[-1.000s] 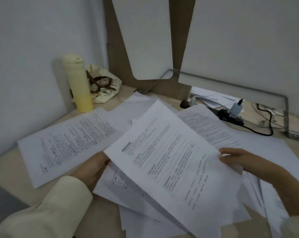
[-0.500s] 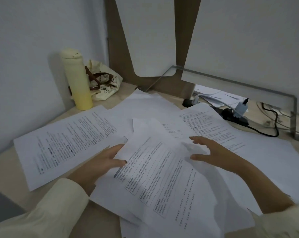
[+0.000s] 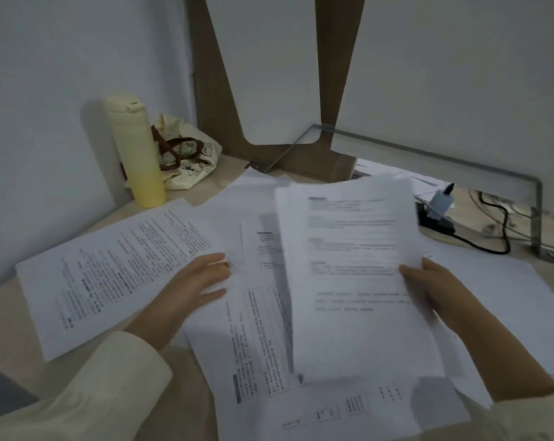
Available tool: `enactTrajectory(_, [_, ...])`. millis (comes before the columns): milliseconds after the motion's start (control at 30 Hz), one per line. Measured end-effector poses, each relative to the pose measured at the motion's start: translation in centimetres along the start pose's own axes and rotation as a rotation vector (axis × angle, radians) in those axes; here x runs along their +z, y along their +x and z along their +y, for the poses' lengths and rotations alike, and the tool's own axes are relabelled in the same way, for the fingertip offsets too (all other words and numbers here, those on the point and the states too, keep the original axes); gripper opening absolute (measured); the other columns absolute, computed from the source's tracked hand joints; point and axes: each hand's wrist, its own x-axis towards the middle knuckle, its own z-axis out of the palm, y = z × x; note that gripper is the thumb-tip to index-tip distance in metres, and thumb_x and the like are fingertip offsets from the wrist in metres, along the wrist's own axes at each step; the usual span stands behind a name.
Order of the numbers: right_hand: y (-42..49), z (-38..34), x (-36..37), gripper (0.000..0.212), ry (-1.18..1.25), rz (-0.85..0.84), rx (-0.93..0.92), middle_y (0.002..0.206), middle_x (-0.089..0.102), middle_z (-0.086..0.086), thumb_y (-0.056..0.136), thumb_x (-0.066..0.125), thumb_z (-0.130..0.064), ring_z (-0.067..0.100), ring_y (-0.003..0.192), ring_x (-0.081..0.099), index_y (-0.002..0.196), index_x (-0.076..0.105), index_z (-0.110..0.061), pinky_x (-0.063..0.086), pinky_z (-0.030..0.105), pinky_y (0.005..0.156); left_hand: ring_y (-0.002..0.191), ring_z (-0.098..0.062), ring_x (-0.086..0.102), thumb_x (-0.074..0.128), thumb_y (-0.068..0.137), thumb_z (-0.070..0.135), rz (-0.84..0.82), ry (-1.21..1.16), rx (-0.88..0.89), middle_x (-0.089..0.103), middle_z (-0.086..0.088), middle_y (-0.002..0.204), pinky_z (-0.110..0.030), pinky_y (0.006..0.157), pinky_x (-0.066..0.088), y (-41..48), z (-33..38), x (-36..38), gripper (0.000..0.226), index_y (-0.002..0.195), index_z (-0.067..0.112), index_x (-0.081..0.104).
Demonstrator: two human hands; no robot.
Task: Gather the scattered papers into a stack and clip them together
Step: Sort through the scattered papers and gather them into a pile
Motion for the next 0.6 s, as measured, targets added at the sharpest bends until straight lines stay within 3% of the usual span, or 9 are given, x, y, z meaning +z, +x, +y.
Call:
enactTrajectory(167, [0.3,1.0,-2.2,0.031,0.373,0.073,0.07,0.119,0.058,0.013,0.092,0.047,-0.005,0.022,0.088,0.058,0.123,0.051,-0.003,0.045,0.033,0.082,0.129,-0.021,0.044,0.052,0.092,0.014,-0.006,0.025,-0.087,0.044,-0.005,0.141,-0.031,0.105,0.039,0.9,-0.6,2.7,0.042,0.134,0.014,0.044])
enactTrajectory(233, [0.2,1.2,-2.0,0.028,0.402,0.023,0.095,0.112,0.062,0.01,0.093,0.045,-0.005,0.021,0.089,0.059,0.12,0.052,-0.004,0.045,0.031,0.075,0.133,-0.021,0.039,0.052,0.092,0.014,0.01,0.04,-0.1,0.038,-0.005,0.146,-0.03,0.107,0.036,1.3,-0.5,3.5,0.049,0.139,0.012,0.038])
enactTrajectory(300, [0.2,1.2,-1.3,0.026,0.373,-0.016,0.125,0.113,0.061,0.012,0.092,0.047,-0.006,0.025,0.094,0.059,0.117,0.054,-0.004,0.045,0.032,0.079,0.134,-0.022,0.037,0.051,0.092,0.012,0.022,0.089,-0.107,0.034,-0.008,0.149,-0.028,0.106,0.035,2.0,-0.3,3.9,0.053,0.142,0.012,0.034])
enactTrajectory(467, [0.0,0.7,0.5,0.024,0.267,-0.128,0.134,0.105,0.066,0.008,0.092,0.049,-0.008,0.024,0.091,0.061,0.114,0.058,-0.008,0.047,0.032,0.074,0.132,-0.02,0.038,0.046,0.093,0.007,0.034,0.496,0.06,0.04,-0.008,0.145,-0.023,0.098,0.029,3.2,0.0,2.9,0.045,0.137,0.012,0.04])
enactTrajectory(533, [0.1,0.6,0.9,0.025,0.206,-0.159,0.097,0.109,0.068,0.009,0.091,0.052,-0.011,0.026,0.096,0.063,0.114,0.06,-0.01,0.049,0.033,0.076,0.131,-0.019,0.039,0.05,0.093,0.015,0.009,0.696,0.132,0.043,-0.008,0.142,-0.023,0.099,0.029,2.9,-0.3,1.8,0.043,0.135,0.013,0.042])
enactTrajectory(600, [0.2,0.5,1.3,0.027,0.099,-0.174,0.049,0.11,0.069,0.008,0.09,0.055,-0.016,0.026,0.099,0.065,0.116,0.062,-0.011,0.051,0.034,0.079,0.132,-0.02,0.035,0.059,0.088,0.032,-0.032,0.968,0.14,0.04,-0.006,0.144,-0.028,0.105,0.029,2.4,-0.8,0.7,0.056,0.137,0.016,0.038])
